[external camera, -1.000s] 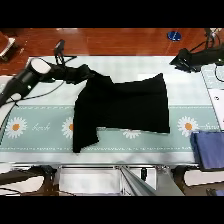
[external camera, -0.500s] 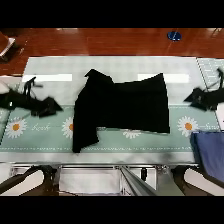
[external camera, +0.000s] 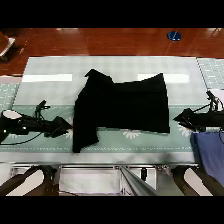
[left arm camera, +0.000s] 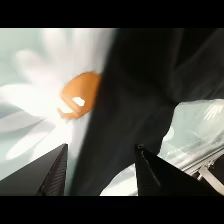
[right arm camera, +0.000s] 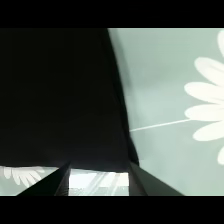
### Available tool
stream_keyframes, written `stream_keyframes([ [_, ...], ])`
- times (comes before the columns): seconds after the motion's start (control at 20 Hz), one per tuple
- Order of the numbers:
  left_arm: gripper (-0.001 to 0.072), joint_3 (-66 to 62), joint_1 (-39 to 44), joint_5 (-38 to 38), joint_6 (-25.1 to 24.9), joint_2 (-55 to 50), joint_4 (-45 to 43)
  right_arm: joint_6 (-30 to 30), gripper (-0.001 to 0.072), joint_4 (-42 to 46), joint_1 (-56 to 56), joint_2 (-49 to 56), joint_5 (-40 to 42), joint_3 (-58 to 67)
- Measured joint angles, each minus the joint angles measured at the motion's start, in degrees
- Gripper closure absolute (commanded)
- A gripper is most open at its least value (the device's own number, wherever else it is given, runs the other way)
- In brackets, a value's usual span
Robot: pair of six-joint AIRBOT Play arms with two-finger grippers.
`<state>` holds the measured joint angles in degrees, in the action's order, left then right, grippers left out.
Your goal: Fold the shirts.
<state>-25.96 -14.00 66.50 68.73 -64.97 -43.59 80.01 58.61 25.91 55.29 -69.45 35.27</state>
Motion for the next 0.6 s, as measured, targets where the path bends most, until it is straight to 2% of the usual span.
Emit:
stream_keyframes([
  [0.2, 0.0203, 1.14, 7.78, -4.76, -0.44, -2.01, 4.02, 0.00, 0.0304, -1.31, 0.17, -0.46, 1.97, -0.63],
  [0.25, 0.0310, 1.14, 9.18, -5.33, -0.42, -2.99, 5.05, 0.07, 0.0304, -1.44, 0.59, -0.57, 2.16, -0.66],
  [0.3, 0.0603, 1.05, 10.16, -6.14, -0.28, -4.00, 5.14, 0.15, 0.0304, -1.51, 1.29, -0.57, 2.43, -0.70],
  [0.35, 0.0681, 0.96, 10.78, -7.28, -0.20, -4.92, 4.81, 0.15, 0.0304, -1.46, 2.47, -0.63, 2.40, -0.74],
  [0.6, 0.0680, -0.37, 12.24, -8.15, -0.17, -6.56, 5.35, 1.92, 0.0304, 3.91, 6.73, -0.17, -2.12, -1.92],
])
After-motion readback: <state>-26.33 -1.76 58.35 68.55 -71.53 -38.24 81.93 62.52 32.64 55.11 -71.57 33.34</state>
